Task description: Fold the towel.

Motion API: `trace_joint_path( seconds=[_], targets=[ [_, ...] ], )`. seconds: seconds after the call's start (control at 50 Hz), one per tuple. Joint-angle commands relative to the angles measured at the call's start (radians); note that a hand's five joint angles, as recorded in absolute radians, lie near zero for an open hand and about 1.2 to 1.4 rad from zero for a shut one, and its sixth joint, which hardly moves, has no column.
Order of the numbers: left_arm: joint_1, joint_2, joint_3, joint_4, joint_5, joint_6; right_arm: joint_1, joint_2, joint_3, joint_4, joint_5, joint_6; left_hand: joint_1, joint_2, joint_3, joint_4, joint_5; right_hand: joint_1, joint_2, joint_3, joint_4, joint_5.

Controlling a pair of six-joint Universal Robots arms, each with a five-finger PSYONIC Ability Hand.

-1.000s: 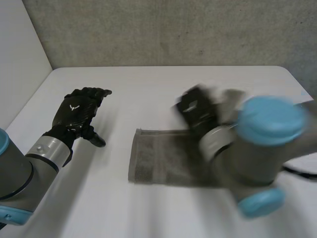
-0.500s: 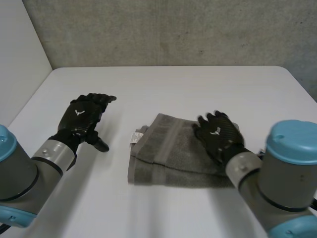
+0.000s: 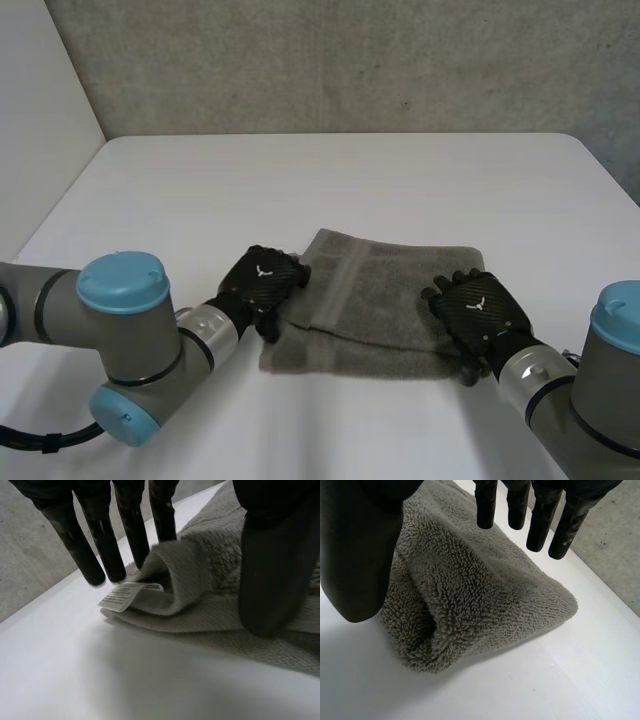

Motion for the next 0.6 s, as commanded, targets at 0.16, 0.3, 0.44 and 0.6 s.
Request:
trace_joint_path(
  seconds=[0.16, 0.3, 0.44, 0.6],
  targets=[
    [-0.009, 0.004, 0.009, 0.002, -0.001, -0.010, 0.001, 0.008, 0.001, -0.013, -0.002, 0.000, 0.187, 0.193, 0.185, 0.181, 0.033, 0.049, 0.062, 0.061, 0.057, 0.042],
    [-0.009, 0.024, -0.006, 0.000, 0.001, -0.005, 0.001, 0.011, 0.000, -0.016, -0.002, -0.001, -0.113, -0.106, -0.114, -0.118, -0.266, 0.049, 0.062, 0.061, 0.057, 0.042],
    [-0.015, 0.058, -0.011, 0.000, 0.001, -0.004, 0.001, 0.011, 0.000, -0.016, -0.002, -0.003, -0.234, -0.227, -0.235, -0.239, -0.387, 0.046, 0.060, 0.058, 0.054, 0.039],
    [-0.016, 0.093, -0.001, -0.006, 0.001, -0.008, 0.001, 0.014, -0.003, -0.018, -0.002, -0.007, -0.225, -0.218, -0.226, -0.230, -0.379, 0.046, 0.060, 0.058, 0.054, 0.039]
  ],
)
